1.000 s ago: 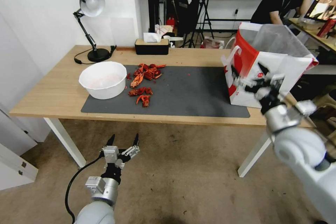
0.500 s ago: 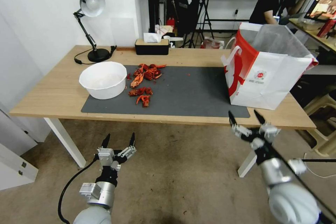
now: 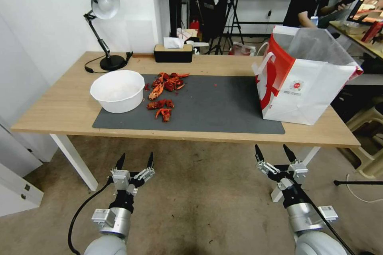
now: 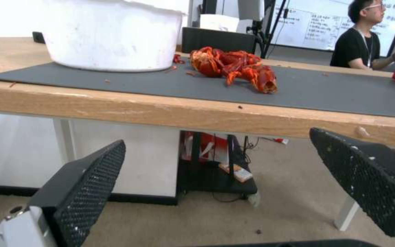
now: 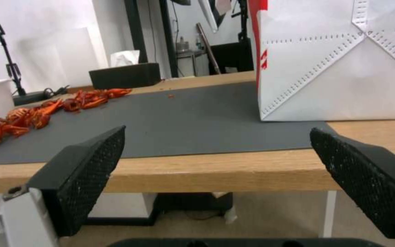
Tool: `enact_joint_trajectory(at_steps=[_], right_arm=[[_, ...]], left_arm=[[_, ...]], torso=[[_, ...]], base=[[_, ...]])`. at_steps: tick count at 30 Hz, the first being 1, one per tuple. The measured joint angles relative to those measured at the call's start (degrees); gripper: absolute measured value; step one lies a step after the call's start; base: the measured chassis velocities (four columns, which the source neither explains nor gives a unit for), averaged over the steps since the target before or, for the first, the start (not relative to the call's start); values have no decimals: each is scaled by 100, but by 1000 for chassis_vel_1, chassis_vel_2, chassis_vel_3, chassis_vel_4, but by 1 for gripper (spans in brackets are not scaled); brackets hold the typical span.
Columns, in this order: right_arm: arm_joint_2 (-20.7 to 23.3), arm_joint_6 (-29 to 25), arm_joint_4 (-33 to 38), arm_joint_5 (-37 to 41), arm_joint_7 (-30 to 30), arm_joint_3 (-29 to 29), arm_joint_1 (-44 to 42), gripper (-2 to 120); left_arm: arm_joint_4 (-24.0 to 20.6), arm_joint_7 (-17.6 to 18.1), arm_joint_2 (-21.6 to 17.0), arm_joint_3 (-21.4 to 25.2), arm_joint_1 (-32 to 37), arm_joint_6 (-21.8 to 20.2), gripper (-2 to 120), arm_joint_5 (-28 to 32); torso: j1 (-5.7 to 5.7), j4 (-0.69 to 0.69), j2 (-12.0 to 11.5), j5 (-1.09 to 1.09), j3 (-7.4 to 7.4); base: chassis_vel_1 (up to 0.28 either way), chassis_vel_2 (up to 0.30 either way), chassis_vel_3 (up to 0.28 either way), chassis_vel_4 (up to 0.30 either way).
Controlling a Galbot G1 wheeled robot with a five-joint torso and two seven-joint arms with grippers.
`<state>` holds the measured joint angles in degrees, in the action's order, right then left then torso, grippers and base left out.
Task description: Close the takeout container lid, then place the container into the takeout bag.
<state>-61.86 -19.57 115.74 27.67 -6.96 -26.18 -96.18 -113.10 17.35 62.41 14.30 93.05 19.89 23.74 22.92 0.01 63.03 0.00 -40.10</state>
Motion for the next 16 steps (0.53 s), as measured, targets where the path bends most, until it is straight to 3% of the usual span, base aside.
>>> enact_joint_trajectory(at_steps=[16], right_arm=[[10,18,-17,17,-24,30,34,100]], left_arm=[[23,-69,1,2,-17,13,100,46]], torso=[[0,-1,0,0,0]], base=[[0,0,0,0]])
